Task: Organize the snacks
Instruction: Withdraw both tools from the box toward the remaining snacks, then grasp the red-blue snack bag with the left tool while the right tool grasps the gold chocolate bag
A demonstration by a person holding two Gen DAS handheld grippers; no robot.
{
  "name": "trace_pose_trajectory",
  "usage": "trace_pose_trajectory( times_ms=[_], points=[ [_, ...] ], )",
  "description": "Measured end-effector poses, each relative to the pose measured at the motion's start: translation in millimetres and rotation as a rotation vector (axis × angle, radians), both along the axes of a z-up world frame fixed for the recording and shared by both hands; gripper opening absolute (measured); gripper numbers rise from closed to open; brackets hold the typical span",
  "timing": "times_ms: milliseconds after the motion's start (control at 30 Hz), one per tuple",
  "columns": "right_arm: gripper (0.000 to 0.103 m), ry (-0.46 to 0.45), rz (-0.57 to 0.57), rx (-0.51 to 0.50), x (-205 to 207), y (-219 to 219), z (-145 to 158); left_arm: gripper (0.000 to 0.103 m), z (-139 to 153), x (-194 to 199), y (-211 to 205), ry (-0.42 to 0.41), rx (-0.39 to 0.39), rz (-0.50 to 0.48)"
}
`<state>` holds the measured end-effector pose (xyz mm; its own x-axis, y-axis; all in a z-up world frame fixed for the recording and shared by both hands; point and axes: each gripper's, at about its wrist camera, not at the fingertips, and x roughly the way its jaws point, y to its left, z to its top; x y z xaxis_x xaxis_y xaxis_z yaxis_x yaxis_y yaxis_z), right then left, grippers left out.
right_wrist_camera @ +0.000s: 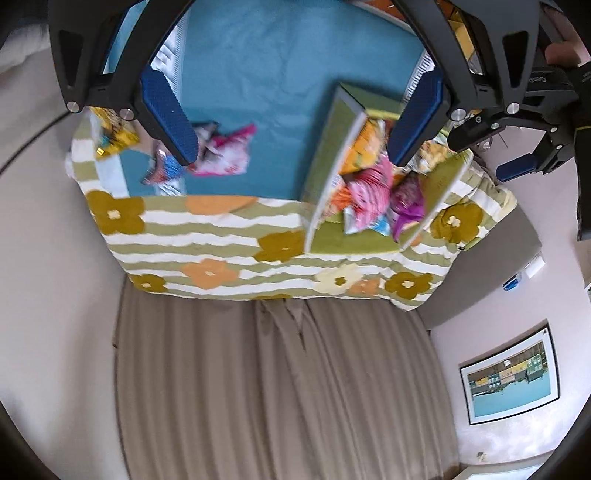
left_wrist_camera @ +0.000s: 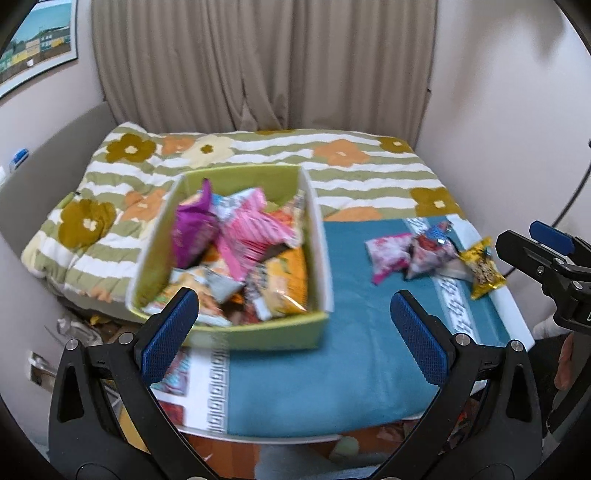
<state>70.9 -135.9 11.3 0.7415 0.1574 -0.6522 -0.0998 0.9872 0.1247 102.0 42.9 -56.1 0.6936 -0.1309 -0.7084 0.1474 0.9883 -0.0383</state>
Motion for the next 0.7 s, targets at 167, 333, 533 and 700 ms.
trace_pose_trajectory(
  times_ms=[167, 333, 533, 700],
  points=[
    [0.102, -0.004, -0.028, -0.007, -24.5, -37.5, -3.6, 0.103, -5.6, -13.4, -38.5, -0.010, -0.016, -0.026],
    [0.102, 0.008, -0.053, -0.023, -33.8, -73.4, -10.8, 0.103, -16.4, -7.8, -76.3, 0.019, -0.027, -0.054],
    [0.102, 0.038, -0.121, 0.006, -30.9, -117.7, -25.5, 0.103, -28.4, 16.4, -111.9, 0.038, -0.015, -0.103],
    [0.102, 0.071, -0.184, 0.004, -20.5, -148.9, -46.6, 0.103, -42.9, 52.8, -152.8, 0.066, -0.027, -0.178]
  ],
)
